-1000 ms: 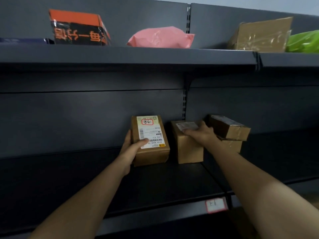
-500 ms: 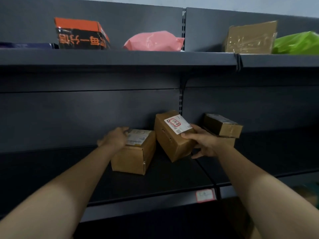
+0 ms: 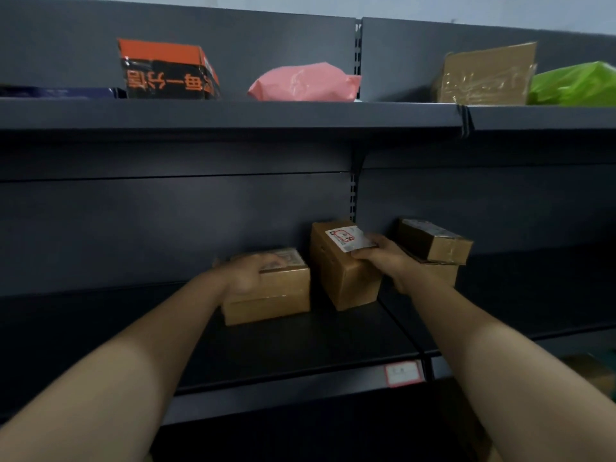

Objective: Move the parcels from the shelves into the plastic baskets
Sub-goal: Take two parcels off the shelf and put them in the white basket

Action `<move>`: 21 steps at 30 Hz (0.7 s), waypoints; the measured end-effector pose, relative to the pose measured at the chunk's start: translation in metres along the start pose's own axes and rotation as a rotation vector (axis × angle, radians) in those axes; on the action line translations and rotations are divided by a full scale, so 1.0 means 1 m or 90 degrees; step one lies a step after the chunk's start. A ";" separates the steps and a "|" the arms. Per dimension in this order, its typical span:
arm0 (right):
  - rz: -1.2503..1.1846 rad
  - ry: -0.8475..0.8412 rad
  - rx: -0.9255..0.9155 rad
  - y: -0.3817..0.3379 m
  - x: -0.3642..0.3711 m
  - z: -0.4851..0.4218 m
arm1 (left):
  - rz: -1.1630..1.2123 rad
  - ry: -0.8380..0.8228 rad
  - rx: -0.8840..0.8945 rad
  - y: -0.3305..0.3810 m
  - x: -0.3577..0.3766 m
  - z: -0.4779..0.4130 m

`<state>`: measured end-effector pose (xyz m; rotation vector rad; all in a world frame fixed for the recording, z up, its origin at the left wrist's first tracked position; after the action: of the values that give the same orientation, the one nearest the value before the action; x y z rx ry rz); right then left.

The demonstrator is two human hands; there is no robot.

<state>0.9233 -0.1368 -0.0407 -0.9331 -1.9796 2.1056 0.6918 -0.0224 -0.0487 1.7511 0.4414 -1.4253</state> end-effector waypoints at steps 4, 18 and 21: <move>0.181 0.008 -0.020 -0.016 0.019 -0.018 | 0.045 0.175 -0.075 -0.039 -0.024 0.014; 0.336 -0.103 -0.078 -0.018 0.055 -0.015 | 0.252 0.200 -0.063 -0.043 -0.020 0.019; 0.311 -0.173 -0.101 -0.014 0.047 -0.010 | 0.294 0.297 -0.107 -0.054 -0.021 0.025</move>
<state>0.8853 -0.1041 -0.0444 -1.3398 -2.2597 2.4634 0.6319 -0.0041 -0.0500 1.8878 0.3525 -0.6378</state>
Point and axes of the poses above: each hand's wrist, its own z-axis away from the middle knuckle, its own x-axis out of the palm, y = z × x, the point moved 7 cm from there along -z, towards the middle knuckle
